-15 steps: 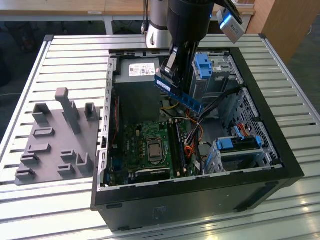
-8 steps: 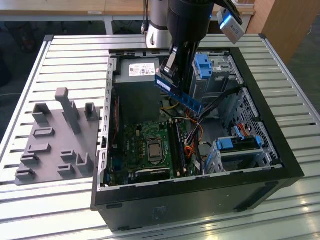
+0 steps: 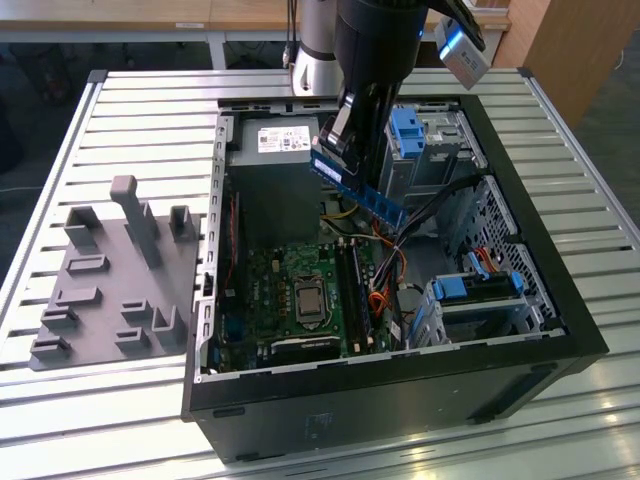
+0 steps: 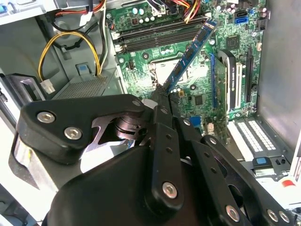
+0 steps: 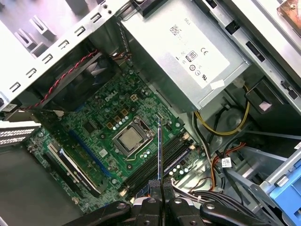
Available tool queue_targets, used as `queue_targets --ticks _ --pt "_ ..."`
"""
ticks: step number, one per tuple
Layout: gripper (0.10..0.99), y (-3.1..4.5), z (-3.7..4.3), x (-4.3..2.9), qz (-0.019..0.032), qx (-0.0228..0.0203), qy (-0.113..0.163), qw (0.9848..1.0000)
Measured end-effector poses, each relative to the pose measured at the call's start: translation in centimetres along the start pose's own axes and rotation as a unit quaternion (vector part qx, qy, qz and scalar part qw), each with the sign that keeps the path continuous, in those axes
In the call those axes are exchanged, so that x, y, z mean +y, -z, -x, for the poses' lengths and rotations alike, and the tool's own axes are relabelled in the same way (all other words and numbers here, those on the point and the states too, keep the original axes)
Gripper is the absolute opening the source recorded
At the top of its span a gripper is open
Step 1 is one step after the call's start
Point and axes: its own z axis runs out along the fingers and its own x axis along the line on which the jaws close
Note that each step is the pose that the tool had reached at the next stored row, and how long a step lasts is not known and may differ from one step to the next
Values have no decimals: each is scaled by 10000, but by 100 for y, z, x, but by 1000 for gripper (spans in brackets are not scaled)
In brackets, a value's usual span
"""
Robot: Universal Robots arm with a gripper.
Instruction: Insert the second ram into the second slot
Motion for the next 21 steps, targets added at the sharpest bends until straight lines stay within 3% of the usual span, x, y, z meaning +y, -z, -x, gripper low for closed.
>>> queue_targets --ticks 21 --pt "129 0 0 0 -4 -9 -245 9997"
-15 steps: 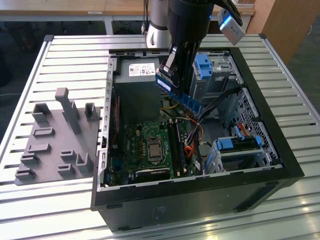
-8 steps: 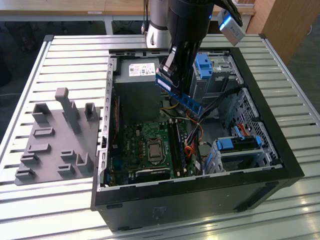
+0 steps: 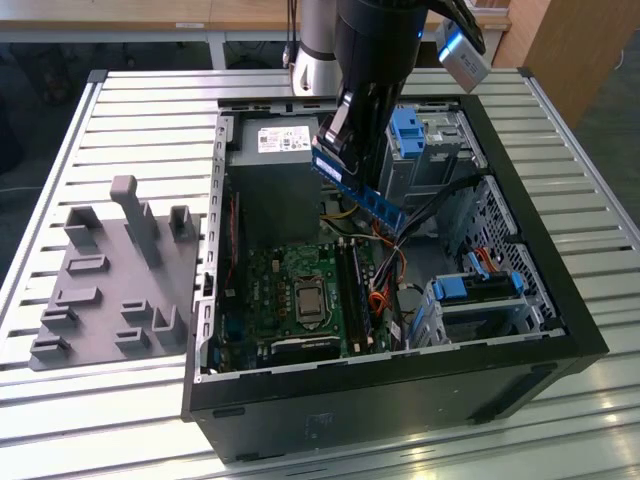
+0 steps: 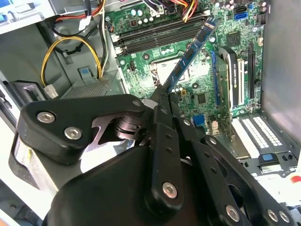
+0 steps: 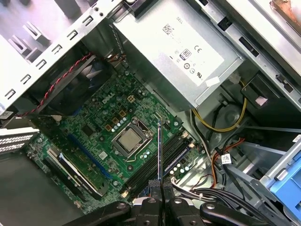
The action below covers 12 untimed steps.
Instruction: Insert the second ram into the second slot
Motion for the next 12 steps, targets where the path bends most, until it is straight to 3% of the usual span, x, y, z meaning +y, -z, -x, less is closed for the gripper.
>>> queue_targets --ticks 12 --pt "129 0 0 0 -4 -8 -224 9997"
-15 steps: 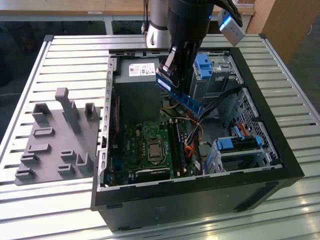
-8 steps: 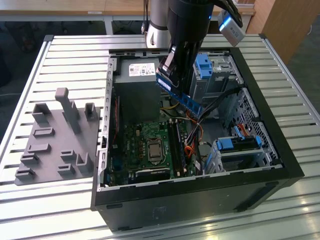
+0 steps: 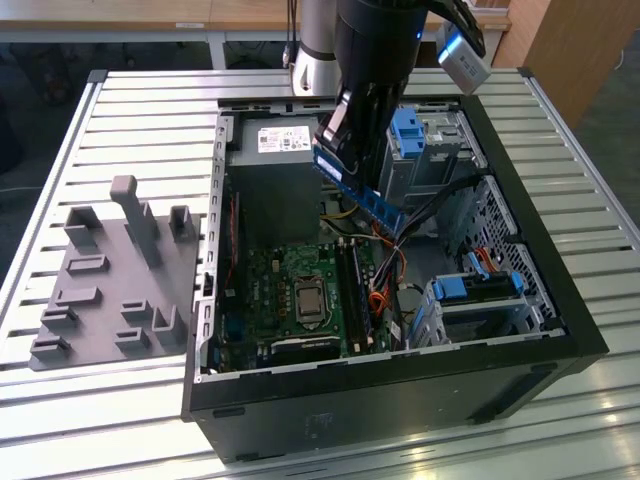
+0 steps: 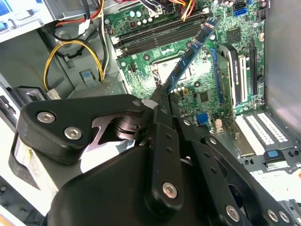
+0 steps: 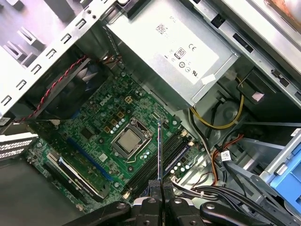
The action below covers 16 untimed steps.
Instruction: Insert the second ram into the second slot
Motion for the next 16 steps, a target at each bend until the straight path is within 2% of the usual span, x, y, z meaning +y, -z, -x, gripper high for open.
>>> queue_targets --ticks 16 --pt "129 0 0 0 -4 -11 -284 9996"
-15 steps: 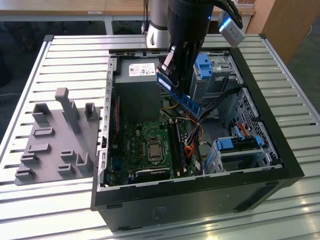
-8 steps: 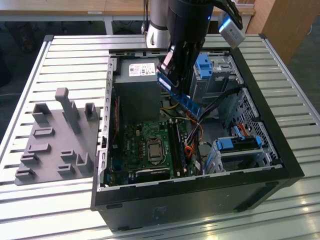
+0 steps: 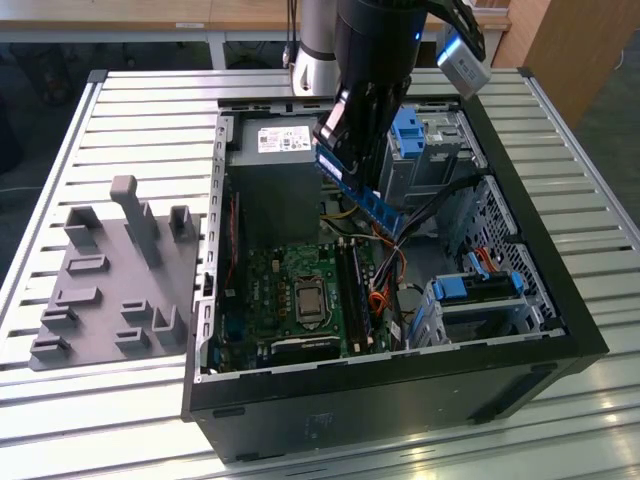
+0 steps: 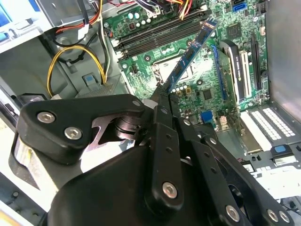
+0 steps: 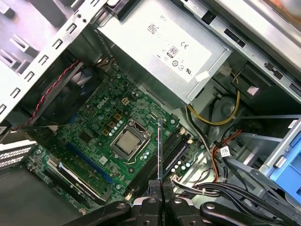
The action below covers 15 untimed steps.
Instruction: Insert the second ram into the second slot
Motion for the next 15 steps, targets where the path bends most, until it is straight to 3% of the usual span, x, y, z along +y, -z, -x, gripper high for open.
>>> queue_targets --ticks 15 --pt "129 0 0 0 -4 -9 -237 9997"
